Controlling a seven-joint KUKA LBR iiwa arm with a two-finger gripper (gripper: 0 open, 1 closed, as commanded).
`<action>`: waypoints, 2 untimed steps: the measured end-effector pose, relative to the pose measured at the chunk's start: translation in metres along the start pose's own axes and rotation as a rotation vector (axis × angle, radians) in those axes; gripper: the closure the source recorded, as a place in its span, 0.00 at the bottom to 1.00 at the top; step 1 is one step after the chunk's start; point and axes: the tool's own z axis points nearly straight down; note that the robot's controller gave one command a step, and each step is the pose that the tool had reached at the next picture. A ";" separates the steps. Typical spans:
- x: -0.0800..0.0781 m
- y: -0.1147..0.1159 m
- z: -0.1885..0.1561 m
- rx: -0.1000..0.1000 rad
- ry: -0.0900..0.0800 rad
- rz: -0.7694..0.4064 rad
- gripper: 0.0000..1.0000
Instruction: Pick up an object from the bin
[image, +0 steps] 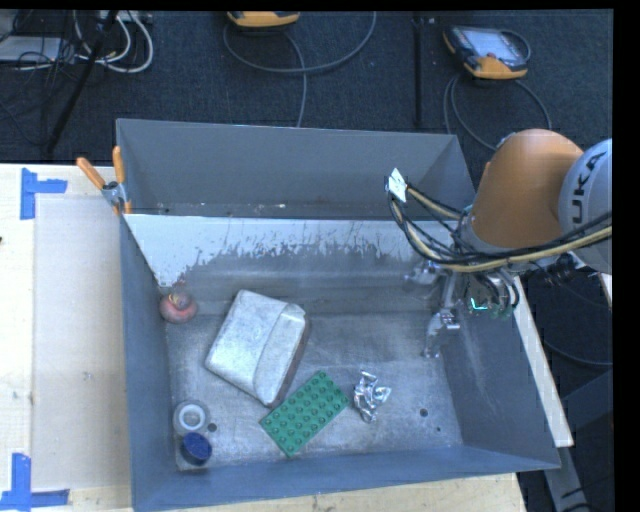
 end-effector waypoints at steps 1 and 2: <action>0.043 0.046 0.078 0.001 -0.011 0.110 0.00; 0.087 0.101 0.077 0.002 -0.017 0.009 0.00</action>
Offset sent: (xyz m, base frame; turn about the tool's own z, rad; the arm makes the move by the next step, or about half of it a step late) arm -0.0441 0.0455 -0.0787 0.1106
